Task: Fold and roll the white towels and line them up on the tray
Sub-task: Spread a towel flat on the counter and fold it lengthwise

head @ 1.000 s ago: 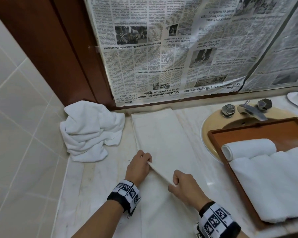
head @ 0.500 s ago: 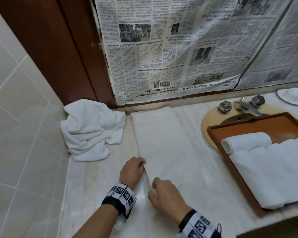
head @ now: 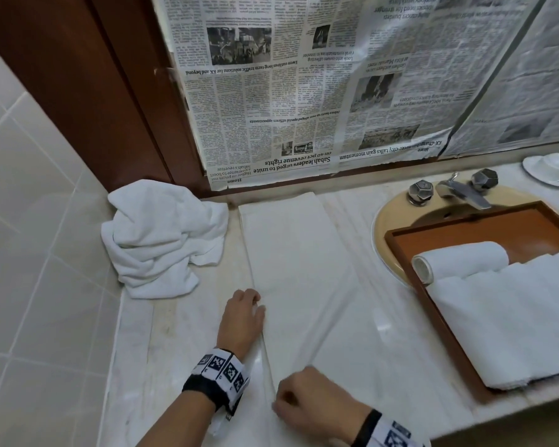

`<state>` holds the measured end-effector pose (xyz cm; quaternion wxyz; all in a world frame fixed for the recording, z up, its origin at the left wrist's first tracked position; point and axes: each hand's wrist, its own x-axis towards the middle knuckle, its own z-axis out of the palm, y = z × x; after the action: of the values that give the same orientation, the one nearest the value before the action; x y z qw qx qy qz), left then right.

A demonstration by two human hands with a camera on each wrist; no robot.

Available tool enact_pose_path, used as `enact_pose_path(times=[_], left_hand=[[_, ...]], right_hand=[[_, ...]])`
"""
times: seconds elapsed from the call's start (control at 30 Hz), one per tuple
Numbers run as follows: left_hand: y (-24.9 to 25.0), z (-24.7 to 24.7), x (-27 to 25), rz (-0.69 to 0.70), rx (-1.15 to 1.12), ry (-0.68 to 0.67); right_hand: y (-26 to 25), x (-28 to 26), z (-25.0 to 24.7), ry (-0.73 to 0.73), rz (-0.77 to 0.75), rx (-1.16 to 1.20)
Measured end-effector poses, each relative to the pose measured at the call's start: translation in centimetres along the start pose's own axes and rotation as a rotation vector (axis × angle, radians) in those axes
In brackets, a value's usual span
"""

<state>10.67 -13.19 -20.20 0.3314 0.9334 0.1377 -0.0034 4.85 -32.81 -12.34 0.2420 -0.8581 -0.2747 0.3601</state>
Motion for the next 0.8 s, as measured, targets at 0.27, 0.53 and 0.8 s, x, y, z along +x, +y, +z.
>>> enact_pose_path(times=[0.27,0.53,0.8], left_hand=[[2.9,2.2,1.1,0.079,0.332,-0.116],[0.3,2.1,3.9,-0.165,0.401,-0.168],[4.0,3.2,2.9,0.0,0.342,-0.12]], right_hand=[[7.7,9.9,-7.5,0.352,-0.053,-0.241],[14.0,13.1,-10.6,0.259,0.095,-0.479],[12.2,11.8,-8.4,0.236,-0.038,-0.471]])
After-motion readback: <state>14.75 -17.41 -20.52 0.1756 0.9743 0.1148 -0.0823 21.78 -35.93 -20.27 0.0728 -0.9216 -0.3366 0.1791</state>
